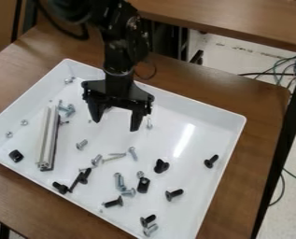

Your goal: Sweep into pile

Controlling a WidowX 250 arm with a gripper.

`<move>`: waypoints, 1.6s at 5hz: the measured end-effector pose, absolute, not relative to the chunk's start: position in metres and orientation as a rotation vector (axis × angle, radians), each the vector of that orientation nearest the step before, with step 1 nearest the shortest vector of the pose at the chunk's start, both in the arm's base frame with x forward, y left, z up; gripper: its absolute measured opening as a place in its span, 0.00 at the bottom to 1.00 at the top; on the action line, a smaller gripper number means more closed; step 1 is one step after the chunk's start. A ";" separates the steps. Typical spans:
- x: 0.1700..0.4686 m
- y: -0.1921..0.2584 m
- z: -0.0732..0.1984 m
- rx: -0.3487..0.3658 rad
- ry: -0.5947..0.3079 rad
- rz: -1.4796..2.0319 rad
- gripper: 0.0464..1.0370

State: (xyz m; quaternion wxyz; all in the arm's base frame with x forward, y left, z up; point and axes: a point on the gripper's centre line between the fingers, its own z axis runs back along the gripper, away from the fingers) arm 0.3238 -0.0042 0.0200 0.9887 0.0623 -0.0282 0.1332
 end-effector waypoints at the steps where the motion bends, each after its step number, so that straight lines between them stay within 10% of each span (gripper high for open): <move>1: 0.318 -0.005 0.011 0.131 -0.025 0.266 0.96; 4: 0.287 0.070 0.019 0.229 -0.039 0.509 0.96; 8: 0.290 0.117 -0.025 0.011 -0.077 0.551 0.96</move>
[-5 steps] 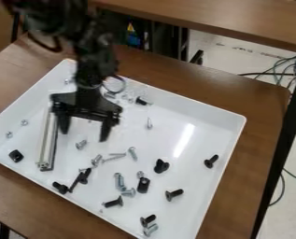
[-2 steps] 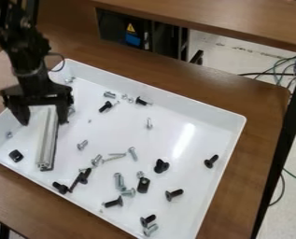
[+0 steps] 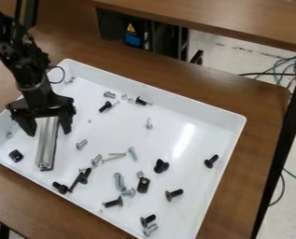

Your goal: Sweep into pile

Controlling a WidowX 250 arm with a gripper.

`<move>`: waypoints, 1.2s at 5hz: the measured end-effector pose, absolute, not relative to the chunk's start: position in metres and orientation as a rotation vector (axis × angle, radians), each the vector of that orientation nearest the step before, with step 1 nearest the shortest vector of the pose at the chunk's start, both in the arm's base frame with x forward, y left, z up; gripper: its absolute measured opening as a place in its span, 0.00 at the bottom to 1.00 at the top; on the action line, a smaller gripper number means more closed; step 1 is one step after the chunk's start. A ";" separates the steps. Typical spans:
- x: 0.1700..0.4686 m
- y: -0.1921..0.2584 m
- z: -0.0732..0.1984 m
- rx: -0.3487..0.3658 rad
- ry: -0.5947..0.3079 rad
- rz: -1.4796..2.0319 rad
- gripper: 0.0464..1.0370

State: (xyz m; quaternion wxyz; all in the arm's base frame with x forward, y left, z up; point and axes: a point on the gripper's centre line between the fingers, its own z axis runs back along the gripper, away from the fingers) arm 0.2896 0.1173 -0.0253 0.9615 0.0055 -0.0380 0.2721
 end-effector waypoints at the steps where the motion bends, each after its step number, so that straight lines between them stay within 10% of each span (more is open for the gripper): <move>1: 0.291 0.119 -0.040 0.013 -0.024 0.540 0.93; 3: 0.286 0.120 -0.044 0.031 -0.016 0.542 0.42; 6: 0.277 0.122 -0.018 0.060 0.028 0.500 0.32</move>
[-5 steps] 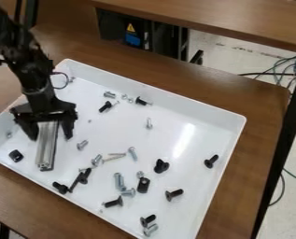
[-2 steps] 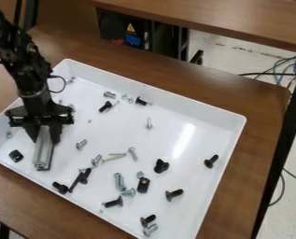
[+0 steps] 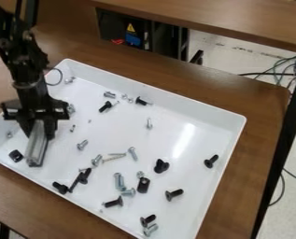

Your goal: Sweep into pile

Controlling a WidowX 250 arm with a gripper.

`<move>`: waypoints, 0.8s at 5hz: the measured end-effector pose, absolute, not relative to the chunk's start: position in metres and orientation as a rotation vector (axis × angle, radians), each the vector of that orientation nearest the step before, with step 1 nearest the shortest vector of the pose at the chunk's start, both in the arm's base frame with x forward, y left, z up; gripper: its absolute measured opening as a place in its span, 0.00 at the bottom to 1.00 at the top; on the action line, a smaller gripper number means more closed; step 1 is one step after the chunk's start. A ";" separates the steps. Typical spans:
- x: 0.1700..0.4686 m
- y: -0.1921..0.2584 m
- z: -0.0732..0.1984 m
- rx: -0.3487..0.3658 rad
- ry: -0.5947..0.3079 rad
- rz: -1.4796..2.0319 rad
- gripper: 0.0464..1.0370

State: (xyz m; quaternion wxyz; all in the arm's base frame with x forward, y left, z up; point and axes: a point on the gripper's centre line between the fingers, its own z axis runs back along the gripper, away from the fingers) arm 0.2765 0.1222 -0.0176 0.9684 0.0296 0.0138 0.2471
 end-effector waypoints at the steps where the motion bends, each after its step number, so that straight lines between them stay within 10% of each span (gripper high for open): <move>1: 0.287 0.141 -0.012 0.144 0.028 0.629 0.32; 4: 0.301 0.178 -0.045 0.179 0.106 0.709 0.32</move>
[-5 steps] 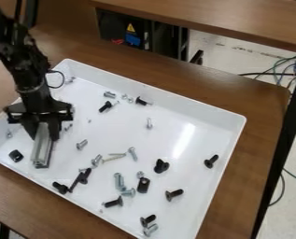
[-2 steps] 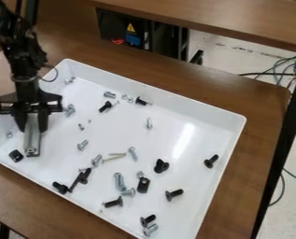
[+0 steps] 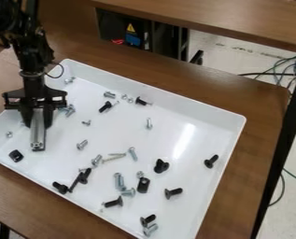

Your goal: Sweep into pile

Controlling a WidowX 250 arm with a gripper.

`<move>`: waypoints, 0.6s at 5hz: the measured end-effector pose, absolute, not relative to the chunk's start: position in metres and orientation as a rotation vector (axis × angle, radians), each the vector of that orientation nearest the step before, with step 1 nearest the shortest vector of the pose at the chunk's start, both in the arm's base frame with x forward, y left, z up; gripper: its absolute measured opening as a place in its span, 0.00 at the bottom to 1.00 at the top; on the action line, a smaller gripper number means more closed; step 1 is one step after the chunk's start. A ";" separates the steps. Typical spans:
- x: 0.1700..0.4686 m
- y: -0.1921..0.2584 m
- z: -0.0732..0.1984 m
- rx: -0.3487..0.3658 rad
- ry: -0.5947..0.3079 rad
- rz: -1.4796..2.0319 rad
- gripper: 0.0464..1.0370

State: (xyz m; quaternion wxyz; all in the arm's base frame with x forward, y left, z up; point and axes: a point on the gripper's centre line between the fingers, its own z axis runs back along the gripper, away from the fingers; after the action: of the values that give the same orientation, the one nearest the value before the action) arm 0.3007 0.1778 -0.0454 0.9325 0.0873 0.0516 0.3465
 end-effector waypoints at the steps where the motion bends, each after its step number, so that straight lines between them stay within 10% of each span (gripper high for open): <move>1: 0.326 0.181 -0.047 0.184 0.092 0.625 0.32; 3: 0.361 0.186 -0.042 0.262 0.039 0.368 0.32</move>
State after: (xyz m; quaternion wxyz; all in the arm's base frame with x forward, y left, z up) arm 0.3610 0.1861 -0.0420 0.9744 0.1298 0.0192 0.1826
